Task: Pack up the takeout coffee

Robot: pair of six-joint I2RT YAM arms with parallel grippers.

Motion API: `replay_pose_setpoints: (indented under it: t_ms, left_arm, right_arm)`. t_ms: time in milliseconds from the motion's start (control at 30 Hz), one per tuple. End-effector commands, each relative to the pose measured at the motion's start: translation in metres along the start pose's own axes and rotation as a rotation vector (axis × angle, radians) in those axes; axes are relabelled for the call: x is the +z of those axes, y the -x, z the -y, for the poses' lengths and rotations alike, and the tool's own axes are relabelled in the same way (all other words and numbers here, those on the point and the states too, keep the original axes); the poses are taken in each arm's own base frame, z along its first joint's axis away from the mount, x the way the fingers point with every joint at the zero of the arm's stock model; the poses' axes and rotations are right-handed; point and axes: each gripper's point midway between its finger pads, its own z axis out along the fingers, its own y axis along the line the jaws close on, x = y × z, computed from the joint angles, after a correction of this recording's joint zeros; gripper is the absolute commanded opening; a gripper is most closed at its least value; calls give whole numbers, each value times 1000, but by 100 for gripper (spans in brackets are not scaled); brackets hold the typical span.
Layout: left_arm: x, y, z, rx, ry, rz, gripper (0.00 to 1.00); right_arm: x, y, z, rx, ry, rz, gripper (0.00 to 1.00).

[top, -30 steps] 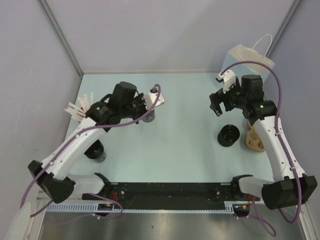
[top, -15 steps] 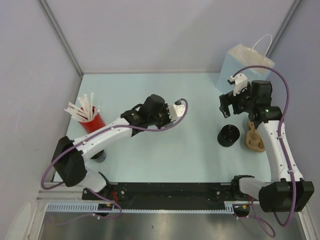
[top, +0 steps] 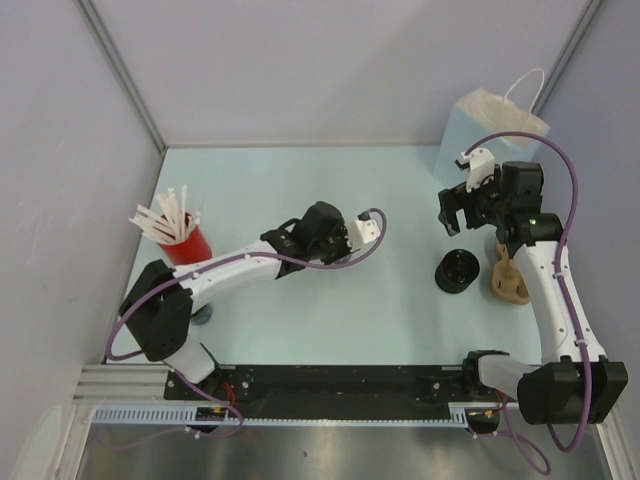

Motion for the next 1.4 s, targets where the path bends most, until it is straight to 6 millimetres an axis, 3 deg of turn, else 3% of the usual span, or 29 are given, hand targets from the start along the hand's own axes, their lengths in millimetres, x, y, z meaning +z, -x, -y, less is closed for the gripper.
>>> replay_pose_setpoints:
  t_ms: [0,733,1367]
  left_arm:
    - [6,7,3,-25,15,37,0]
    - [16,-6,12,-21,13,6,6]
    - [12,-6,15,0,-2,5,27]
  right_arm:
    - [1,6,0,2,0,26,100]
    - [2,4,-3,-2,23,21,100]
    - [4,2,-5,2,39,15,100]
